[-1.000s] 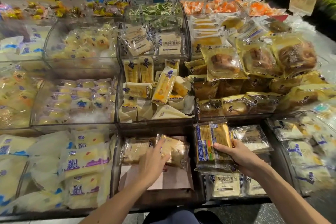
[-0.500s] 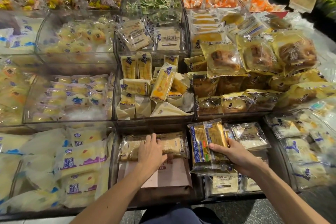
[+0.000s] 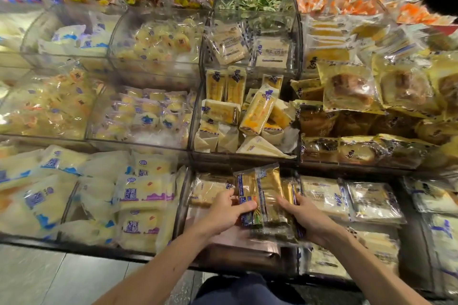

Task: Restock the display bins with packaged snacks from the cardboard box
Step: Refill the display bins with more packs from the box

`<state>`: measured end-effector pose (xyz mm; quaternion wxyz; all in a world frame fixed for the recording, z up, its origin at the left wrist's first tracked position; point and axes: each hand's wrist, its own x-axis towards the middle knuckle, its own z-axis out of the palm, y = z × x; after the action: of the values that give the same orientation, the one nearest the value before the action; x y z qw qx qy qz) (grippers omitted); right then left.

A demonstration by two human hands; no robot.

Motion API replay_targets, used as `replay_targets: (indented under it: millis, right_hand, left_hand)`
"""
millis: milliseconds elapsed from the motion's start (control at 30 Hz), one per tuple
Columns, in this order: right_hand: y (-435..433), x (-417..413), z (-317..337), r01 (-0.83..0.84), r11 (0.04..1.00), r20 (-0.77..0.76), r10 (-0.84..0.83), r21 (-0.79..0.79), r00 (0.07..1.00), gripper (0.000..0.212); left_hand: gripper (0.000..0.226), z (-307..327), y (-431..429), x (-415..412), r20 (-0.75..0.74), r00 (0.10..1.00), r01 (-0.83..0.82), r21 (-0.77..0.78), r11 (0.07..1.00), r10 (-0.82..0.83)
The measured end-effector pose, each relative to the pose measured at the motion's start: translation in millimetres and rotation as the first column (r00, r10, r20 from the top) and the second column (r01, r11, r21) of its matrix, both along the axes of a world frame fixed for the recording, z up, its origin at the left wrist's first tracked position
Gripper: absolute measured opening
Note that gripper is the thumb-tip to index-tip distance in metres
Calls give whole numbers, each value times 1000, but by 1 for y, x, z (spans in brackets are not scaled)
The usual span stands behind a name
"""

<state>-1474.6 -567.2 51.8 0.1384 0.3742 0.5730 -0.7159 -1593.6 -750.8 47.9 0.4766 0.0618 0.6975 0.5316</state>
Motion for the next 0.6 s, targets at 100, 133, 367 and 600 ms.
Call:
replay_targets:
  millis: [100, 133, 367, 600]
  right_hand:
    - [-9, -8, 1, -16, 998, -21, 14, -60, 1000, 68]
    - [-10, -10, 2, -26, 998, -13, 25, -55, 1000, 57]
    - [-4, -16, 0, 4, 1000, 2, -4, 13, 1000, 45]
    - [17, -8, -7, 106, 993, -8, -106, 54, 994, 38]
  left_hand:
    - [36, 1, -27, -14, 54, 995, -84, -11, 996, 85]
    - [37, 3, -34, -20, 36, 994, -105, -9, 994, 106]
    - [28, 10, -85, -49, -758, 559, 68, -360, 930, -335]
    - [39, -46, -93, -35, -700, -283, 398, -708, 584, -656]
